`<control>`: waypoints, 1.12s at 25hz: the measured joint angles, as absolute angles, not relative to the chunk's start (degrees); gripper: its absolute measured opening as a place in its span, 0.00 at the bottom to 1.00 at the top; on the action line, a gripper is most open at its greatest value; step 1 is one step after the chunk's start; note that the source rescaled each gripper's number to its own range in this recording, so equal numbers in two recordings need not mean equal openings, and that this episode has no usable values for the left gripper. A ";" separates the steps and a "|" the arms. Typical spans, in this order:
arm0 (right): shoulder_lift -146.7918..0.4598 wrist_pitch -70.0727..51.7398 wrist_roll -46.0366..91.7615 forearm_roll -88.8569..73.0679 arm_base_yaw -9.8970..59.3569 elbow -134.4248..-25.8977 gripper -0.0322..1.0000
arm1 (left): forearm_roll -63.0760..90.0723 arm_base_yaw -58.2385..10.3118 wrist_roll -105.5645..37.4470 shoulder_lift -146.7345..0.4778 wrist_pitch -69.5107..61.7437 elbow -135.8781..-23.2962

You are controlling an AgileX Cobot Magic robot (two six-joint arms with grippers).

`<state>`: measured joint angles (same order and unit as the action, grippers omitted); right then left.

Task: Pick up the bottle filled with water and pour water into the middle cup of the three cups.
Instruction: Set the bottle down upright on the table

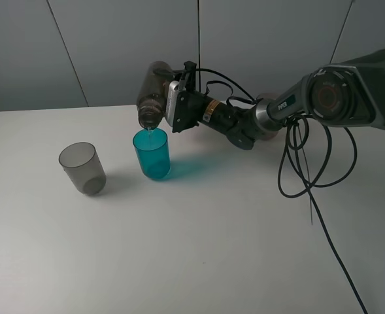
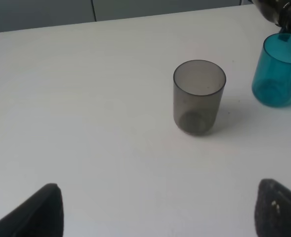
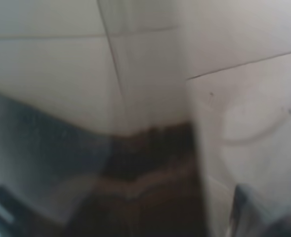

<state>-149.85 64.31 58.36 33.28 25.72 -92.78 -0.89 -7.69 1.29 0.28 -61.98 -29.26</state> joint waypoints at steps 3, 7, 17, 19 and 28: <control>-149.85 64.37 58.99 32.81 25.72 -92.75 0.22 | -0.89 -7.69 1.29 0.28 -61.98 -29.26; -149.85 64.37 59.61 32.49 25.72 -92.75 0.22 | -0.89 -7.69 1.29 0.28 -61.98 -29.26; -149.85 64.45 60.45 32.39 25.72 -92.80 0.22 | -0.89 -7.69 1.29 0.28 -61.98 -29.26; -149.85 64.59 60.58 32.39 25.72 -93.02 0.22 | -0.89 -7.69 1.29 0.28 -61.98 -29.26; -149.85 65.17 60.79 32.27 25.72 -94.44 0.22 | -0.89 -7.69 1.29 0.28 -61.98 -29.26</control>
